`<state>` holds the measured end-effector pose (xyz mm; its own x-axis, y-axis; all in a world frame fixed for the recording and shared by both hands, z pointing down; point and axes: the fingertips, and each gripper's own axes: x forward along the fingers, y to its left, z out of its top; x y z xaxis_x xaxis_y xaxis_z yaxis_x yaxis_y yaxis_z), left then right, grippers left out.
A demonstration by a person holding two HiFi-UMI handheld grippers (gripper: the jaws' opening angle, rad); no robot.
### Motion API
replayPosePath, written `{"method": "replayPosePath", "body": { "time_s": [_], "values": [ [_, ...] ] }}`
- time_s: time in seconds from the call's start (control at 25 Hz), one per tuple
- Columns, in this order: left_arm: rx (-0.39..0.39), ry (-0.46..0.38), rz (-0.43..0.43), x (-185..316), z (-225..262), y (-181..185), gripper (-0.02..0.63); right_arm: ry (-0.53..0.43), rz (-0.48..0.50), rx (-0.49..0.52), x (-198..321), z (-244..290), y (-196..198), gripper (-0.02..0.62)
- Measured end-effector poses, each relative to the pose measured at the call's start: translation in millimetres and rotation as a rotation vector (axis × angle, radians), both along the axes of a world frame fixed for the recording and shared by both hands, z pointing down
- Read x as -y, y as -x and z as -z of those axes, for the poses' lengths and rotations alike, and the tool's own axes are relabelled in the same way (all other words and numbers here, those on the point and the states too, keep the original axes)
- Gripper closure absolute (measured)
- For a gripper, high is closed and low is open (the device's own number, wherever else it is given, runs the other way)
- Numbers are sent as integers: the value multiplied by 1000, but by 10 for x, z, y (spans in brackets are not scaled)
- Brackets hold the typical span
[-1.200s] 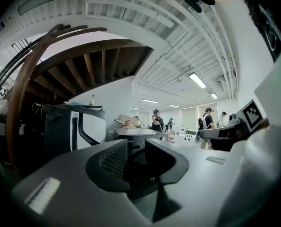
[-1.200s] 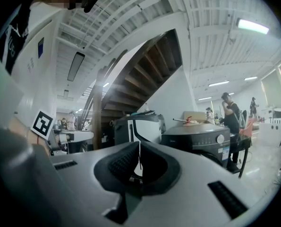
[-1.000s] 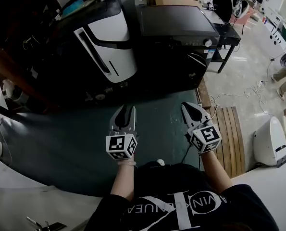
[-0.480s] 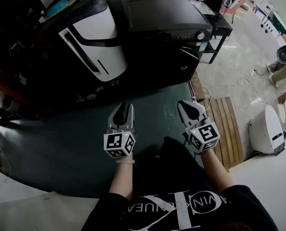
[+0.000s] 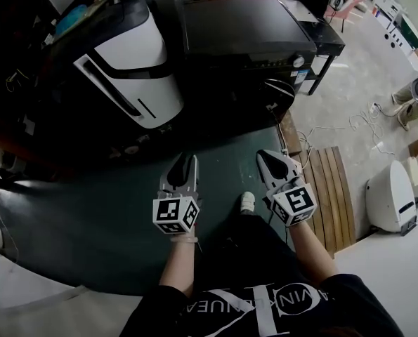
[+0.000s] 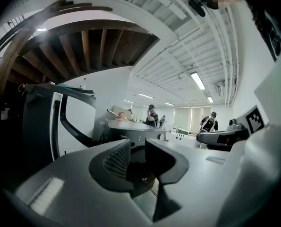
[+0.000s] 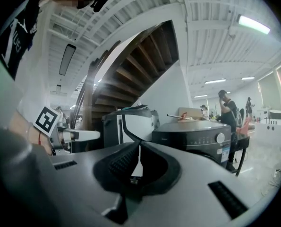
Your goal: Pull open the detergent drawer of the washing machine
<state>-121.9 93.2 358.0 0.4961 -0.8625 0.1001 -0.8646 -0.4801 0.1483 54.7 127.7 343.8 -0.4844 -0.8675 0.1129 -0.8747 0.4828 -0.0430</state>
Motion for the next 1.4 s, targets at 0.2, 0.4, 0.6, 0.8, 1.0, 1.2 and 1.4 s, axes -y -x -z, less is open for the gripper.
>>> {"method": "replayPosePath", "body": {
  "time_s": [0.2, 0.4, 0.6, 0.8, 1.0, 1.2, 1.4],
  "values": [
    [2, 15, 6, 423, -73, -102, 506, -5, 6, -23, 475, -40, -66, 577],
    [6, 40, 15, 763, -198, -164, 506, 12, 21, -30, 872, -129, -121, 577],
    [13, 74, 30, 1058, -325, -237, 506, 51, 43, -12, 1221, -248, -151, 577],
    [10, 99, 40, 1327, -459, -337, 506, 59, 79, -23, 1550, -387, -187, 577],
    [4, 120, 51, 1581, -579, -450, 506, 125, 104, -10, 1810, -497, -213, 577],
    [4, 144, 57, 1795, -720, -553, 506, 117, 131, -8, 2086, -652, -240, 577],
    [-18, 152, 53, 2019, -828, -622, 506, 108, 155, -6, 2331, -796, -214, 577]
  ]
}}
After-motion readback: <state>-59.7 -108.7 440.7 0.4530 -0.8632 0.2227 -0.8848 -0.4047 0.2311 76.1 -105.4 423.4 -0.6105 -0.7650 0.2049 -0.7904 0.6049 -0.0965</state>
